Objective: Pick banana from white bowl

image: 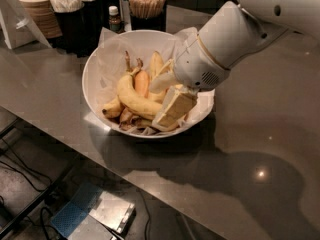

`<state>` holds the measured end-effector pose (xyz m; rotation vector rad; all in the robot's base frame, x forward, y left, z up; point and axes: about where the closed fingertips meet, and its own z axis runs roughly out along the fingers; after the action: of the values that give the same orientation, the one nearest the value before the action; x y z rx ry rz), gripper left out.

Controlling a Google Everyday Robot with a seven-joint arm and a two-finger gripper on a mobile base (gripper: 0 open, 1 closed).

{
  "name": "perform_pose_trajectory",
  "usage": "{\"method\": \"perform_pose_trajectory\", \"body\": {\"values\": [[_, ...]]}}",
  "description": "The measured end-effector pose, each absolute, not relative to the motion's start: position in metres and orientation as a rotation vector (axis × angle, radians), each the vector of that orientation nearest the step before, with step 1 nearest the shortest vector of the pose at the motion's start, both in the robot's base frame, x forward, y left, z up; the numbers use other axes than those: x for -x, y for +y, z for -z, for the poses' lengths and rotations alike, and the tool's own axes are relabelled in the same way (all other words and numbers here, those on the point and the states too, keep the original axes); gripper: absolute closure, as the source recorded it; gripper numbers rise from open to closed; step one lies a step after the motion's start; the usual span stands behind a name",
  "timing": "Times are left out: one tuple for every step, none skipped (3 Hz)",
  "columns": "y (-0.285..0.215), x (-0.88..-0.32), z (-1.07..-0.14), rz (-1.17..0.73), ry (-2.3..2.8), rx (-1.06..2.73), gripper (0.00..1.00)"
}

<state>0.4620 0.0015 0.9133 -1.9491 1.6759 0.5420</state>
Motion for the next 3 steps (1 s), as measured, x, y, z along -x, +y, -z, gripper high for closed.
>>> {"method": "perform_pose_trajectory", "body": {"values": [[0.002,-0.463,-0.911,-0.547,1.682,1.947,0.47],[0.001,-0.464,-0.897,-0.579,1.713,1.931,0.46],[0.001,-0.465,-0.886,-0.608,1.734,1.921,0.44]]}}
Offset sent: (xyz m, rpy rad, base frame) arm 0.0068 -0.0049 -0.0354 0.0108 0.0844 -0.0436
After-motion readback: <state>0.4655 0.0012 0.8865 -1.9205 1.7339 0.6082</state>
